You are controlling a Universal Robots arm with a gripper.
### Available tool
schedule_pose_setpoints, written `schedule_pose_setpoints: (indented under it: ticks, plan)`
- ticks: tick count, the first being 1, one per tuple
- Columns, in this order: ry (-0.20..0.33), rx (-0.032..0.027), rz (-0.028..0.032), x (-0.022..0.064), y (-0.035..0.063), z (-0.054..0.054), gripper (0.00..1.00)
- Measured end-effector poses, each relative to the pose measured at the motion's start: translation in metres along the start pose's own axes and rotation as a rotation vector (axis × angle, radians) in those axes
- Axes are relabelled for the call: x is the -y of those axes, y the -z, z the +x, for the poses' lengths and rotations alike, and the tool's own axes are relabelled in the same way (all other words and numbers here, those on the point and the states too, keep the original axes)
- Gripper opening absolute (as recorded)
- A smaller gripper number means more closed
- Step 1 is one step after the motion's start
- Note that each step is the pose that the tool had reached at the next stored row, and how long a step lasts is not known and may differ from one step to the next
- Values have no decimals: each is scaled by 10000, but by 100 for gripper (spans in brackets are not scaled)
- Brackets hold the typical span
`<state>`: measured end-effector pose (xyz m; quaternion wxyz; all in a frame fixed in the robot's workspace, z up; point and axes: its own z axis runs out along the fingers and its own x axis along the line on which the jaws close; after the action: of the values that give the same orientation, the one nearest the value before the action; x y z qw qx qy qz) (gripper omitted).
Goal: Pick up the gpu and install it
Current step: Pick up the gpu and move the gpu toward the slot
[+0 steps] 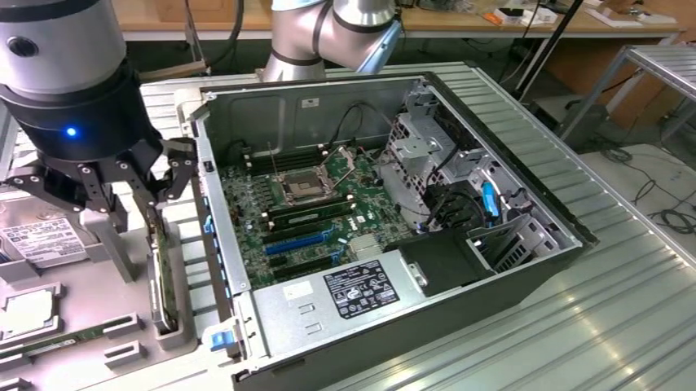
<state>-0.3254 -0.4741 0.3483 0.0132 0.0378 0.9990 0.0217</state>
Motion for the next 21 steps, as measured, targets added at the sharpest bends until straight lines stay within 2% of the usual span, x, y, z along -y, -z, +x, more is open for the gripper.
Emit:
schedule_pose_setpoints:
  ticks: [7, 19, 21]
  plan:
    - [32, -1, -1, 135, -188, 5, 38]
    - [75, -2, -2, 254, -457, 30, 38]
    - [121, -4, -2, 259, -537, 40, 38]
